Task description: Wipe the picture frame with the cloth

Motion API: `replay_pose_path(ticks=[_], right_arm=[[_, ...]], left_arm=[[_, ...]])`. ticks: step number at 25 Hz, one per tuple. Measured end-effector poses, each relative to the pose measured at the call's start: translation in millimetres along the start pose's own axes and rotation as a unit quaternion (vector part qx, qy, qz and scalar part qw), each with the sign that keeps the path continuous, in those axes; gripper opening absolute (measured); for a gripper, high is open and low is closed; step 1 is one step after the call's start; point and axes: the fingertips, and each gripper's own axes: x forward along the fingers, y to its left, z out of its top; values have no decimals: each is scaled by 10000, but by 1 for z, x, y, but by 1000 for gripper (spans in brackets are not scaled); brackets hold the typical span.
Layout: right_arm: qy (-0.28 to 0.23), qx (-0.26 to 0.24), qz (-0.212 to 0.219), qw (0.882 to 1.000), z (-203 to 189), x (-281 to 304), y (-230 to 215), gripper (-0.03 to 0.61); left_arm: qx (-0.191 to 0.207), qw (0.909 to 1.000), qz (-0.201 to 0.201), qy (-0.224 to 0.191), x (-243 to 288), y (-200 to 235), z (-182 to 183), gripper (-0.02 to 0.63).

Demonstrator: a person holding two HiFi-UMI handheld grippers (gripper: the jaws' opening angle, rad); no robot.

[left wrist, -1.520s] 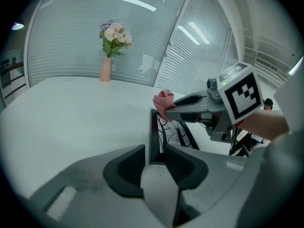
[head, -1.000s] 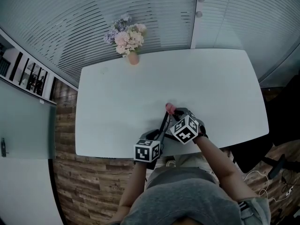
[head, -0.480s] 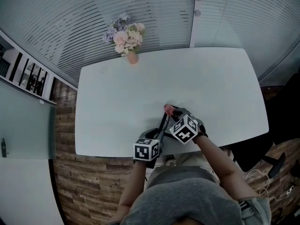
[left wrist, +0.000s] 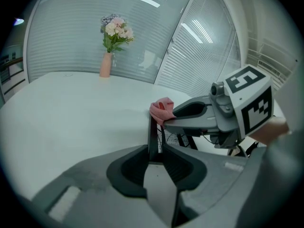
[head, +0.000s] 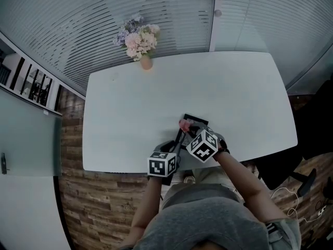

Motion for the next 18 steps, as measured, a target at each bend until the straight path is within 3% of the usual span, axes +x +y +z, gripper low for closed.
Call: replay_pose_path(ticks=[18], right_arm=[[151, -328, 548, 9978, -2, -7, 42, 38]], left_arm=[[13, 10000, 37, -60, -1, 0, 0, 91]])
